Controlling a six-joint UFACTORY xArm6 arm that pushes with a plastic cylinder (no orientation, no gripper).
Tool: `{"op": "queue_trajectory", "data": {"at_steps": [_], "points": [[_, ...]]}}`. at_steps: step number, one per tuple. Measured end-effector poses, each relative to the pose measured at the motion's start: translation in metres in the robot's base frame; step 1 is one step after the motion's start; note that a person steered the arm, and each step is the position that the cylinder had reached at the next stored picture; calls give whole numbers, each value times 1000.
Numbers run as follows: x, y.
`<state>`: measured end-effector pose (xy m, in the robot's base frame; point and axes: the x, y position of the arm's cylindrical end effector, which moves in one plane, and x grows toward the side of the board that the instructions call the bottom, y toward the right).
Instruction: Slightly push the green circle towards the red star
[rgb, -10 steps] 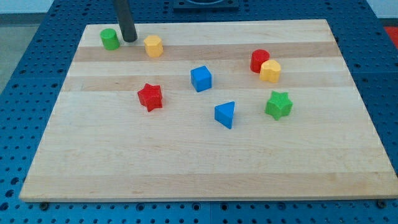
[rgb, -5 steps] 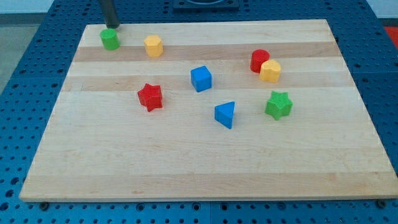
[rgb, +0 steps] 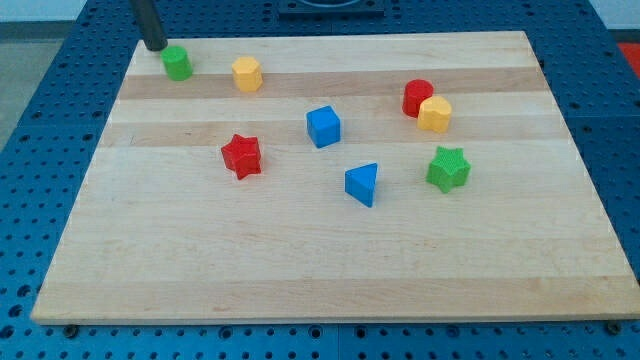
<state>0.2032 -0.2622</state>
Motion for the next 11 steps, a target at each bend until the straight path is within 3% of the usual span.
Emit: {"op": "queue_trajectory", "data": {"at_steps": [2,7,11], "points": [[6,25],[93,13],[77,-42]]}}
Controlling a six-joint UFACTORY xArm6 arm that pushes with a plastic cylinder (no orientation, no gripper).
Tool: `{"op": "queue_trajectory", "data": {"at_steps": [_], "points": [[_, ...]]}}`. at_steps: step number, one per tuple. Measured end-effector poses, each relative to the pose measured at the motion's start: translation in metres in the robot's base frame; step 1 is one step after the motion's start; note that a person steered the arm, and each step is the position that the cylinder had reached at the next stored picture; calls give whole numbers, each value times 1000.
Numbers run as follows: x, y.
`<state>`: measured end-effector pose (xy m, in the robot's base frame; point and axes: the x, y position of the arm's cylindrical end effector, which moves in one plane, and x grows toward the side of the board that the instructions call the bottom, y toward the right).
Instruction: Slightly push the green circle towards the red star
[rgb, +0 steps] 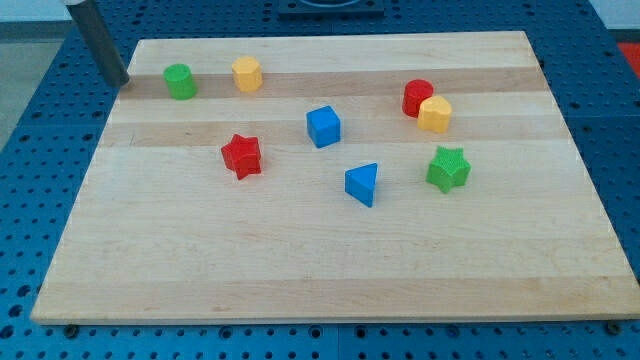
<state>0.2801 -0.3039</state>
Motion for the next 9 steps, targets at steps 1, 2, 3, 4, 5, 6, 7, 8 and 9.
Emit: {"op": "queue_trajectory", "data": {"at_steps": [1,2,3,4,5,6,7,8,9], "points": [[-9,18],[-22,32],[-22,52],[-22,66],[-16,84],[-8,105],[1,123],[2,126],[2,126]]}}
